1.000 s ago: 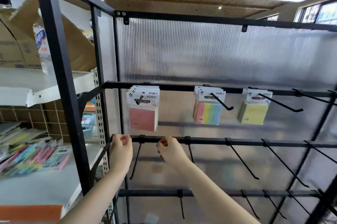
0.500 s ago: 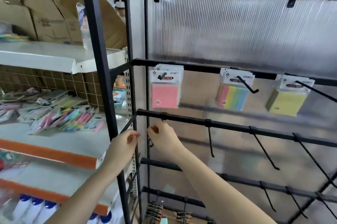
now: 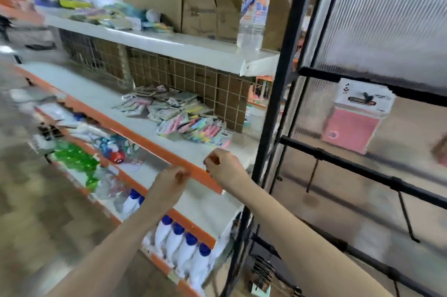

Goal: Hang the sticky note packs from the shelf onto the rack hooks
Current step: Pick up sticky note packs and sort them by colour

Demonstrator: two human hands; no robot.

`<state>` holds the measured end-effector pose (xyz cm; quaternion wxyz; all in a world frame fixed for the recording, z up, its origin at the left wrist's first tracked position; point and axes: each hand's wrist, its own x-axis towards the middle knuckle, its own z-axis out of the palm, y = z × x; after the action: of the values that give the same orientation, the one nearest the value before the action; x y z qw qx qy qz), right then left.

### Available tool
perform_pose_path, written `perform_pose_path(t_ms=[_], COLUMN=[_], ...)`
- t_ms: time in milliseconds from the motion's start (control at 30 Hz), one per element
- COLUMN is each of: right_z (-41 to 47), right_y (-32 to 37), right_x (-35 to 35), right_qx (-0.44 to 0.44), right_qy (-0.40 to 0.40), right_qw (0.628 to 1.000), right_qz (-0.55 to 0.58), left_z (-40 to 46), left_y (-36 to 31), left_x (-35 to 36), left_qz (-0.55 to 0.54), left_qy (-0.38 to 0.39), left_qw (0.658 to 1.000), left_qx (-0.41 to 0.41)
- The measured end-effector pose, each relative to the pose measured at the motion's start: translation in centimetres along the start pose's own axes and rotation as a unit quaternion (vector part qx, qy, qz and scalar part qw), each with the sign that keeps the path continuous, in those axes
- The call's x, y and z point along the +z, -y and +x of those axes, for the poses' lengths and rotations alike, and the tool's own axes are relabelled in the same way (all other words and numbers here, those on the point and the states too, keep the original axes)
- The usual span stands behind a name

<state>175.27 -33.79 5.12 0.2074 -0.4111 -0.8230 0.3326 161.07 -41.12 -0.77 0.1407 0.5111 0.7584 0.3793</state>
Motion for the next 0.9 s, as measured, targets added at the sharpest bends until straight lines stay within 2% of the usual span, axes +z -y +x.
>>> perform_pose_path(t_ms=[200, 467, 900], right_z=[5.4, 11.5, 23.8], right_y=[3.8, 6.9, 10.7], right_x=[6.4, 13.8, 22.0], right_qx=[-0.034, -0.018, -0.028], right_qy=[0.011, 0.022, 0.051], right_qw=[0.998, 0.998, 0.997], right_qz=[-0.045, -0.063, -0.06], left_z=[2.6, 5.3, 13.5], left_y=[6.7, 13.7, 22.7], left_x=[-5.8, -11.7, -15.8], left_qz=[0.063, 0.05, 0.045], left_qy=[0.013, 0.02, -0.002], left_qw=[0.998, 0.994, 0.988], left_qx=[-0.017, -0.092, -0.146])
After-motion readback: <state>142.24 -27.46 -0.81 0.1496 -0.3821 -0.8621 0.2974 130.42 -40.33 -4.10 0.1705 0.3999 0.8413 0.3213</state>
